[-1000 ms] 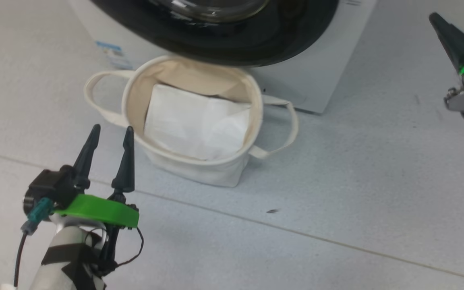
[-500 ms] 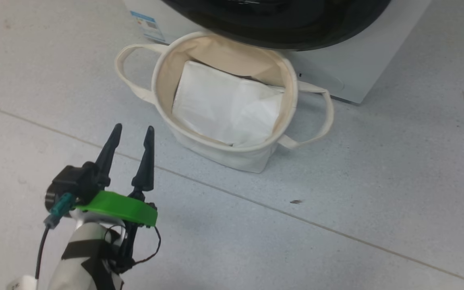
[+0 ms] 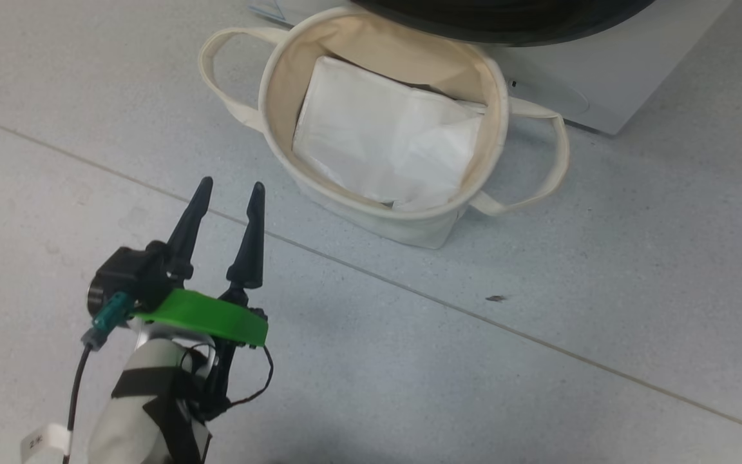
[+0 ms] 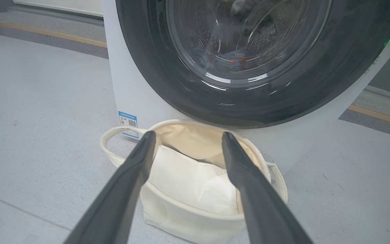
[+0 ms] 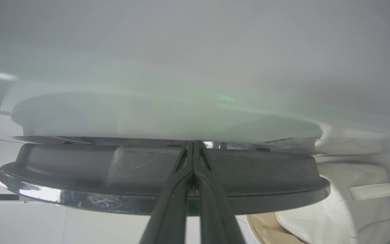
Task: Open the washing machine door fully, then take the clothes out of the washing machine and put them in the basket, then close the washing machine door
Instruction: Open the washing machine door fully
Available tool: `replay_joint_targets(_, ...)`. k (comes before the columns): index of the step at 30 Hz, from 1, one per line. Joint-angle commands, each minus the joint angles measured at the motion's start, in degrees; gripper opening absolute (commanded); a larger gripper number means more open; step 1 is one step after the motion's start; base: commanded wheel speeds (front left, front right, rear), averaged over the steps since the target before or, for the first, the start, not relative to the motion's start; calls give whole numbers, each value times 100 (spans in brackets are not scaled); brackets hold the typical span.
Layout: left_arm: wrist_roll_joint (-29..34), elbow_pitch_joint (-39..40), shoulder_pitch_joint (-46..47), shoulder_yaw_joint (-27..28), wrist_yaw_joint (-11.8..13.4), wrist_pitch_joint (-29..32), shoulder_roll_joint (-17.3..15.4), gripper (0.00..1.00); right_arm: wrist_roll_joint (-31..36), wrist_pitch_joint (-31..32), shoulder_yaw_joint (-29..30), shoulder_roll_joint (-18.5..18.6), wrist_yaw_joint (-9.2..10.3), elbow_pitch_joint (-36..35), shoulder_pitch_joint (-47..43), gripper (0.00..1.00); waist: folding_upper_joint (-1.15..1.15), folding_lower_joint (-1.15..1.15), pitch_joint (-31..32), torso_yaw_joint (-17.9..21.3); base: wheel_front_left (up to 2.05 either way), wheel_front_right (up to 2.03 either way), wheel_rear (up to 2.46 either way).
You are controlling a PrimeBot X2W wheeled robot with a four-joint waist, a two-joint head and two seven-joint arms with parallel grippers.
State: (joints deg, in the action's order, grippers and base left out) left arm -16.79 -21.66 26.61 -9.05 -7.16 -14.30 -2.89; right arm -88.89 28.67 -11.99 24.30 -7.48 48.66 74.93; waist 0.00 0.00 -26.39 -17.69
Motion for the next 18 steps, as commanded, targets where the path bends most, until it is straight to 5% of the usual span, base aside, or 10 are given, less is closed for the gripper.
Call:
replay_joint_targets(1, -14, 183, 120, 134, -32, -70, -98, 100, 31, -18, 0, -91, -1, -149, 255, 0, 0, 0, -59, -48, 0, 0, 0)
replay_joint_targets(18, -39, 105, 168, 116, -33, -70, -40, 100, -124, 288, -153, -594, -1, -127, 43, 0, 0, 0, -3, -52, 0, 0, 0)
